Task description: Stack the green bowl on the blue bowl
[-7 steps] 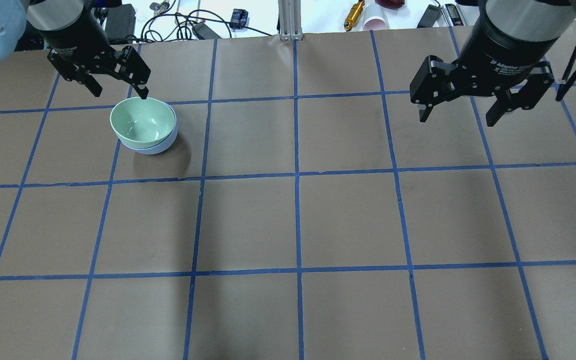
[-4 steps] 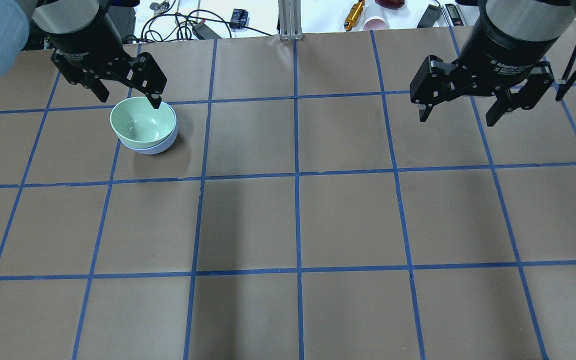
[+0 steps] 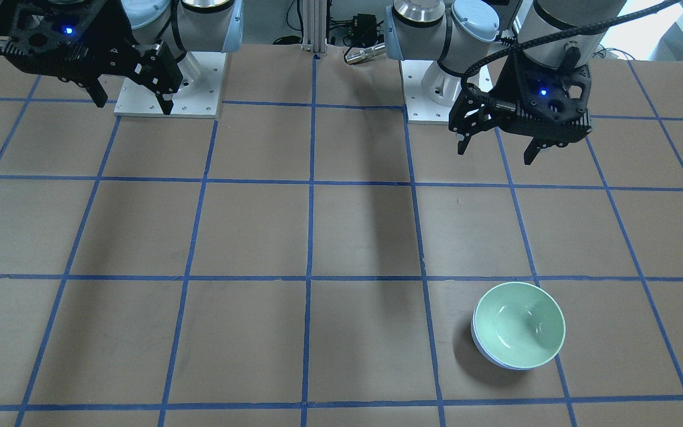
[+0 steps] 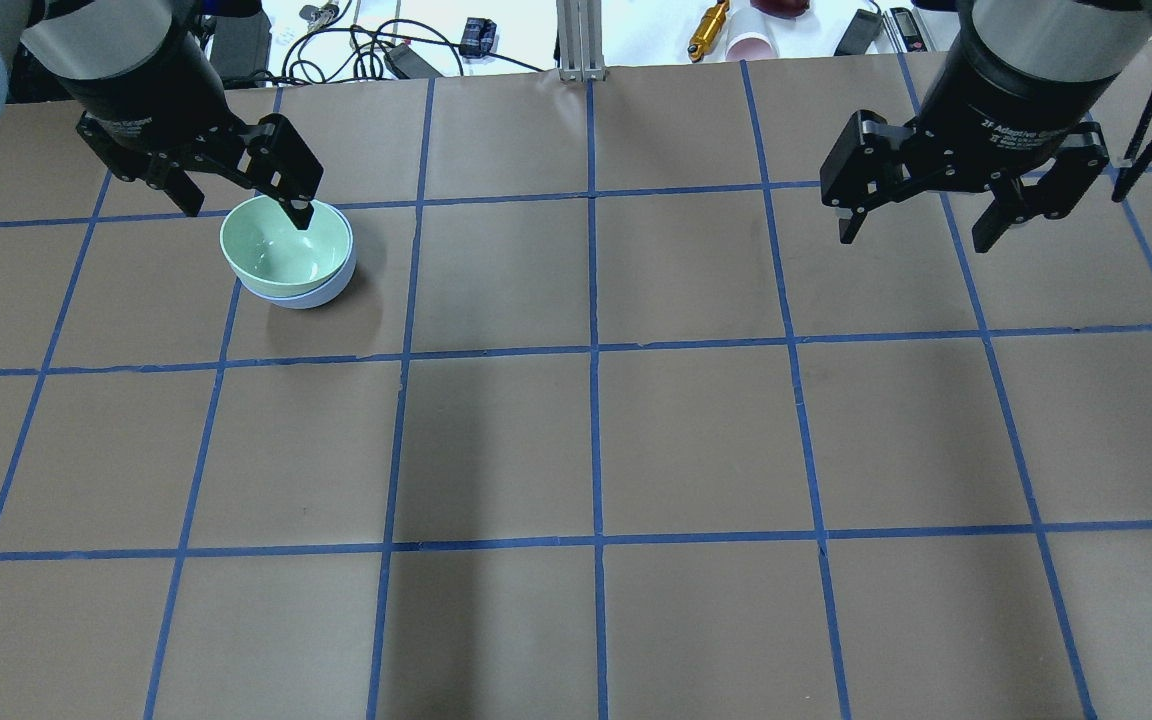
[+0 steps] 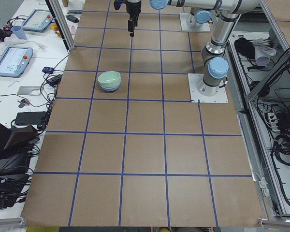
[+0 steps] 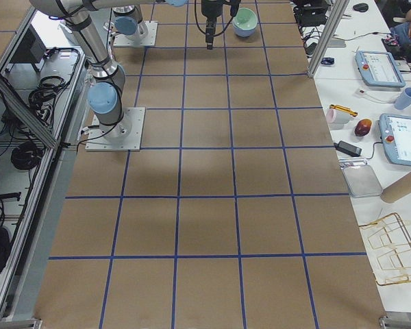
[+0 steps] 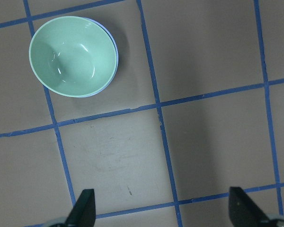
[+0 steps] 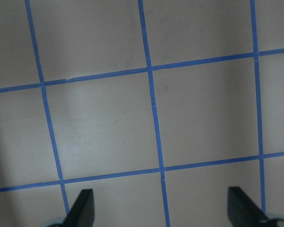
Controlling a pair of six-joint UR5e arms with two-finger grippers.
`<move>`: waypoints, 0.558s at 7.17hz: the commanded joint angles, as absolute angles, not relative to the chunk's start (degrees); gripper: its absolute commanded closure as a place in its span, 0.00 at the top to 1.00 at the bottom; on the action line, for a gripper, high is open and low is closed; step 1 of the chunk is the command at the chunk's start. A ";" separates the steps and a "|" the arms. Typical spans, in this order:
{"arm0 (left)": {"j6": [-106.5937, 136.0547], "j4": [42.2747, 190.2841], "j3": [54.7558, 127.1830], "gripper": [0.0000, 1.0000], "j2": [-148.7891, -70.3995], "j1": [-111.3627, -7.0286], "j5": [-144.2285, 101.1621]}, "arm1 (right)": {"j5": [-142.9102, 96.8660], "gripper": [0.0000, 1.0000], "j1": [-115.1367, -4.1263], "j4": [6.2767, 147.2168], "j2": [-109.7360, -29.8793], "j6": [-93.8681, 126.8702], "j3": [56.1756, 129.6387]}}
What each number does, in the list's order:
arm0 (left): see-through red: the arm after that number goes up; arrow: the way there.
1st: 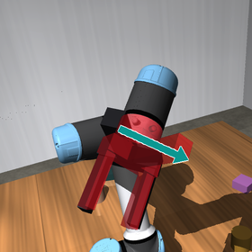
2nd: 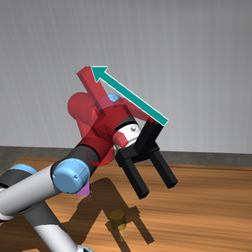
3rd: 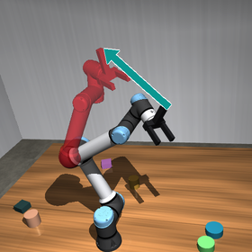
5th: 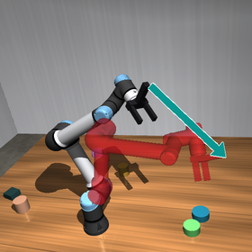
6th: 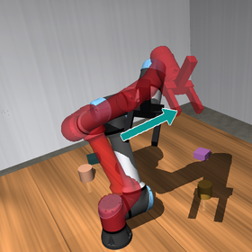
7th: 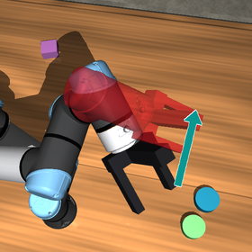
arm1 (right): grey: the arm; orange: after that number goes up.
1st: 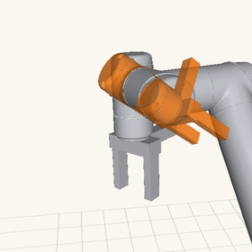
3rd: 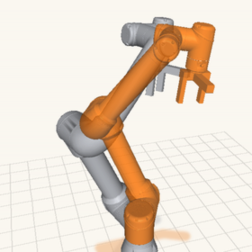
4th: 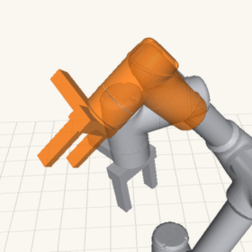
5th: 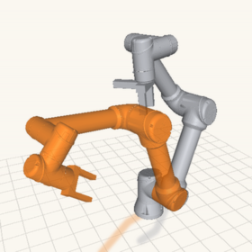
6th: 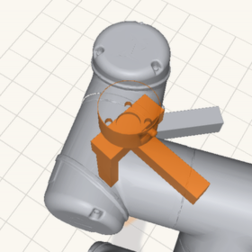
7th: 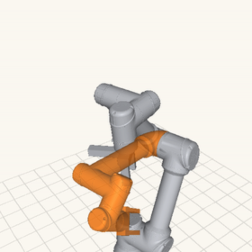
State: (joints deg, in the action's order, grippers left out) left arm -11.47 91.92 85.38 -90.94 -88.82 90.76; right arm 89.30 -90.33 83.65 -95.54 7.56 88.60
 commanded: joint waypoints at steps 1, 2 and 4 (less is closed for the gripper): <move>-11.60 91.76 85.17 1.00 -90.70 -88.68 90.70 | 89.30 1.00 -90.35 83.58 -95.54 7.56 88.68; -11.60 91.67 84.99 1.00 -90.62 -88.77 90.79 | 89.30 1.00 -90.35 83.67 -95.54 7.56 88.68; -11.51 90.45 84.90 1.00 -90.53 -88.77 90.79 | 89.30 1.00 -90.35 83.67 -95.54 7.56 88.59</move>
